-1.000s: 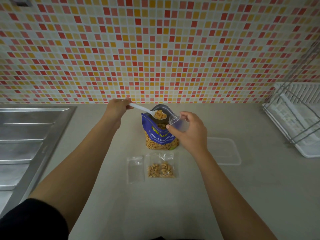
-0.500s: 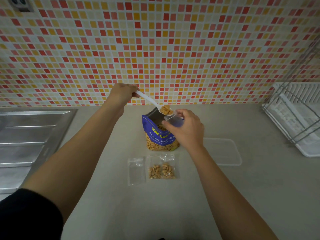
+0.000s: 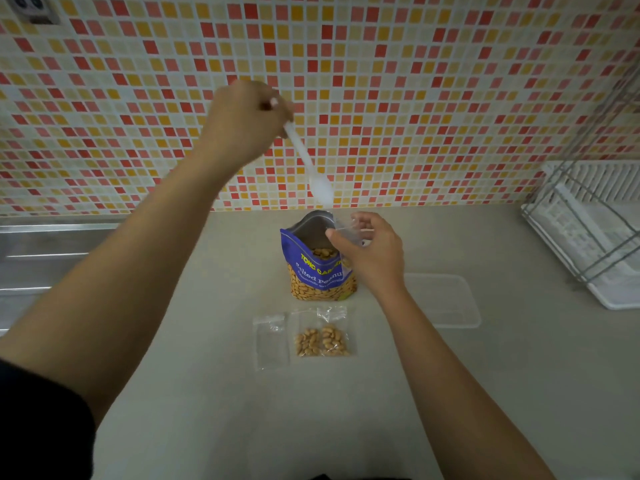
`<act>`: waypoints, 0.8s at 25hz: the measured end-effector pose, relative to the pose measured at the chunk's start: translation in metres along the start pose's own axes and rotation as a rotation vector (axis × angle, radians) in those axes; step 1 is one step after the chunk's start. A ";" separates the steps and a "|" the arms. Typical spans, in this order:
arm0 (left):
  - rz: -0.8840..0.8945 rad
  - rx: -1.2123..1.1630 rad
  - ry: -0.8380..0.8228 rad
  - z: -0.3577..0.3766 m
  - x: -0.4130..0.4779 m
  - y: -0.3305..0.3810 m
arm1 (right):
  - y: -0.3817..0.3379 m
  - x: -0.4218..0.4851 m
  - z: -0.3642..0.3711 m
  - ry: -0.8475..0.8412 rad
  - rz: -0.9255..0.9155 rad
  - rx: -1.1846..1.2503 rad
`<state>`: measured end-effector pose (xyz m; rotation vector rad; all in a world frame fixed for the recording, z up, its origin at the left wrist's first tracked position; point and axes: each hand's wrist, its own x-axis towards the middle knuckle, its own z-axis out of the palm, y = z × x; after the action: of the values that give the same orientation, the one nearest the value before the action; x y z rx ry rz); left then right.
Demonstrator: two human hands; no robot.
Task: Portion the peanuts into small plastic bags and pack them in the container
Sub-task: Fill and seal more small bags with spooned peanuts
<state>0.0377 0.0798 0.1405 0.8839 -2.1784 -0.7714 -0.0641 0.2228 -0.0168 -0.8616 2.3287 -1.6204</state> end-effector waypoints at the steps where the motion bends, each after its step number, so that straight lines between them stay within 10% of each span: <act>1: -0.043 -0.020 0.036 -0.004 0.003 -0.008 | 0.002 0.000 -0.002 0.003 0.014 0.043; 10: -0.065 0.599 -0.328 0.106 -0.042 -0.084 | 0.013 0.003 -0.014 0.015 0.109 0.257; 20: -0.485 -0.113 -0.143 0.118 -0.047 -0.093 | 0.031 -0.003 -0.017 0.037 0.142 0.344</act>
<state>0.0103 0.0912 -0.0135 1.3567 -2.0336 -1.2078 -0.0801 0.2457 -0.0389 -0.5825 1.9931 -1.9082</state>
